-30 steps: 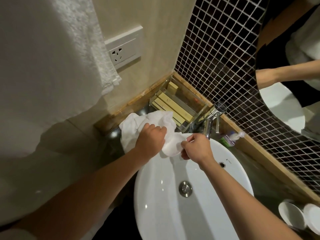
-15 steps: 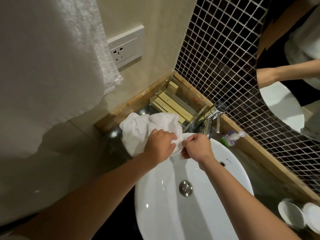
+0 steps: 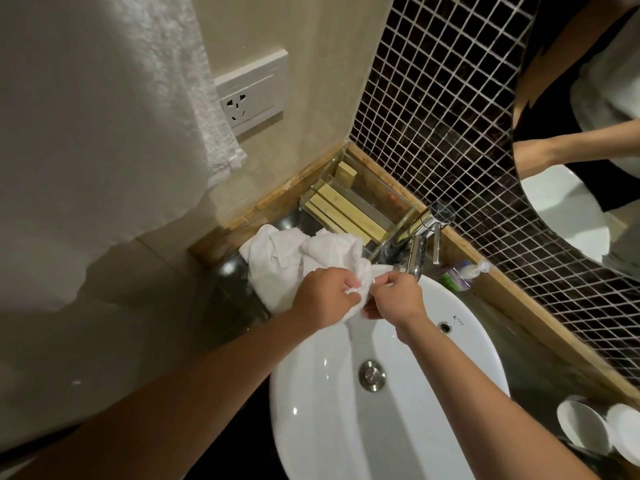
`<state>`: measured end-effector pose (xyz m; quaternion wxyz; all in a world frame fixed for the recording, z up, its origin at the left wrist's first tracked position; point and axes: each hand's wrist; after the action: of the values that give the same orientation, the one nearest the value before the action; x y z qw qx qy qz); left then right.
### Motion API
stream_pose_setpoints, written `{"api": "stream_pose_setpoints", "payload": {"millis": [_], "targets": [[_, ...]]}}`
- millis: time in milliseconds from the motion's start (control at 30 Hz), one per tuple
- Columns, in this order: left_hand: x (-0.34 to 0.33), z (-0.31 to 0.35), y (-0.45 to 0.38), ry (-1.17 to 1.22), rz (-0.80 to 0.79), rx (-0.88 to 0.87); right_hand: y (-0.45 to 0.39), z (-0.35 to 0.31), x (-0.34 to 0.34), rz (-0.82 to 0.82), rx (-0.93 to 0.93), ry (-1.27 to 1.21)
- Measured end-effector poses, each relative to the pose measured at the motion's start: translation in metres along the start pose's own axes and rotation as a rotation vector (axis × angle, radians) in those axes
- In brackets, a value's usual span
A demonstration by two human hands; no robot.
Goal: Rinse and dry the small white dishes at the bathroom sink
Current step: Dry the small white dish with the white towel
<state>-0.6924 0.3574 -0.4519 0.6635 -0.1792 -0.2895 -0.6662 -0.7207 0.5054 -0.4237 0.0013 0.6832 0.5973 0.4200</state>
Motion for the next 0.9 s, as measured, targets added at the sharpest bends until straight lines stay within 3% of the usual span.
{"api": "stream_pose_setpoints", "payload": {"millis": [433,600,700,900], "targets": [[-0.011,0.007,-0.015,-0.595,0.054,-0.328,0.006,0.009,0.015,-0.007,0.057,0.080],[-0.008,0.010,-0.018,-0.451,0.186,-0.210,0.008,0.008,0.019,0.000,0.053,0.081],[-0.007,0.010,-0.021,-0.378,0.173,-0.215,0.009,0.006,0.020,-0.003,0.059,0.090],[-0.006,0.000,-0.014,-0.645,0.041,-0.412,0.011,0.013,0.026,0.027,0.071,0.108]]}}
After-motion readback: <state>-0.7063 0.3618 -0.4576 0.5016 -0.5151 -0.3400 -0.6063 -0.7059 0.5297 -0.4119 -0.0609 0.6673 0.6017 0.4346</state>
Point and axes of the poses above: each hand's wrist, its own y-axis away from the middle knuckle, its own x-axis out of the back of the hand, z = x × y, and after that the axes turned 7 degrees about z, right-handed
